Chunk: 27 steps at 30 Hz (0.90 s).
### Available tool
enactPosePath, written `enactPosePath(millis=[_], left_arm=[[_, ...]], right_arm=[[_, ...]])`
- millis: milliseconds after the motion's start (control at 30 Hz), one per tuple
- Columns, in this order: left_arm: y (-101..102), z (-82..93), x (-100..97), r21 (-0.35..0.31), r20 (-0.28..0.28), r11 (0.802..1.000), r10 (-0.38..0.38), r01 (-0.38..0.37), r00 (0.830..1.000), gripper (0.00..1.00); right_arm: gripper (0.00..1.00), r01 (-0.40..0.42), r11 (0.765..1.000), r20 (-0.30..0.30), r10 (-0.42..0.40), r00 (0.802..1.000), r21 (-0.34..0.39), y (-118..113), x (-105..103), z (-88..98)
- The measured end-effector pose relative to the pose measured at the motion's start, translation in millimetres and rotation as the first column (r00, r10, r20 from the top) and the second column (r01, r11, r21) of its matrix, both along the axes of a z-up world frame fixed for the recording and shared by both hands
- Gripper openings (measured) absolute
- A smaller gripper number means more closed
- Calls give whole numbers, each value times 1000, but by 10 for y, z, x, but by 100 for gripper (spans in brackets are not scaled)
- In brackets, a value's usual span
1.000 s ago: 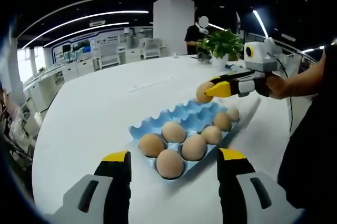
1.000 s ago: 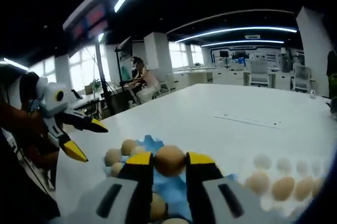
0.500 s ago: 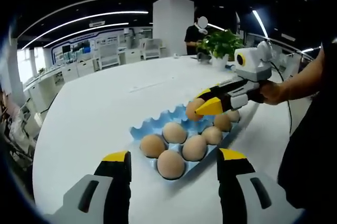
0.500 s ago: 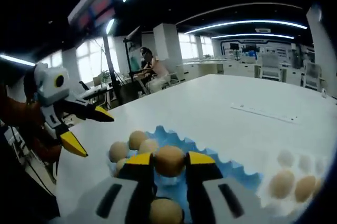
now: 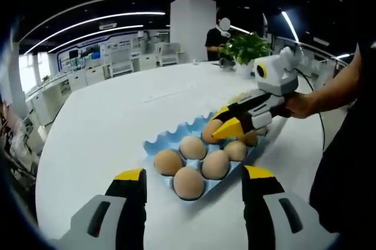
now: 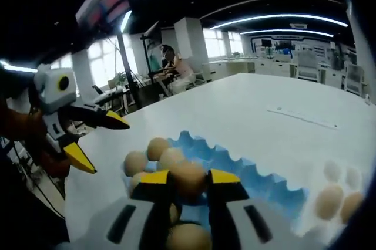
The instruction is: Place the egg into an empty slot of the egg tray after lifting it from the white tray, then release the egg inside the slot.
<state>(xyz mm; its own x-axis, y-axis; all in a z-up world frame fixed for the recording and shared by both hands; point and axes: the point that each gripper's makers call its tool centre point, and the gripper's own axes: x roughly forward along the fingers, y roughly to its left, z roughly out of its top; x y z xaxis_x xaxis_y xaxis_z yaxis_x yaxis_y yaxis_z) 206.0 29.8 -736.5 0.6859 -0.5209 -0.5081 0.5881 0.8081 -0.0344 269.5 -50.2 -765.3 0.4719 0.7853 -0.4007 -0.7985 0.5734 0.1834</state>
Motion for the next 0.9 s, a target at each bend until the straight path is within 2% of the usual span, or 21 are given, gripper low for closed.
enactPosePath(millis=[167, 367, 533, 900], left_arm=[[7, -3, 4, 0, -1, 1000, 2, -2, 1000, 66], [-15, -19, -1, 4, -3, 1000, -4, 4, 1000, 66], [-13, -15, -4, 3, -2, 1000, -2, 2, 1000, 66], [5, -5, -11, 2, 2, 1000, 6, -6, 1000, 66]], right_arm=[[23, 6, 1000, -29, -6, 1000, -17, -31, 20, -69], [23, -11, 1000, -19, 11, 1000, -24, -16, 13, -56], [24, -33, 998, 21, 34, 999, -49, -4, -8, -68], [24, -33, 997, 45, 36, 998, -64, 5, 22, -68]])
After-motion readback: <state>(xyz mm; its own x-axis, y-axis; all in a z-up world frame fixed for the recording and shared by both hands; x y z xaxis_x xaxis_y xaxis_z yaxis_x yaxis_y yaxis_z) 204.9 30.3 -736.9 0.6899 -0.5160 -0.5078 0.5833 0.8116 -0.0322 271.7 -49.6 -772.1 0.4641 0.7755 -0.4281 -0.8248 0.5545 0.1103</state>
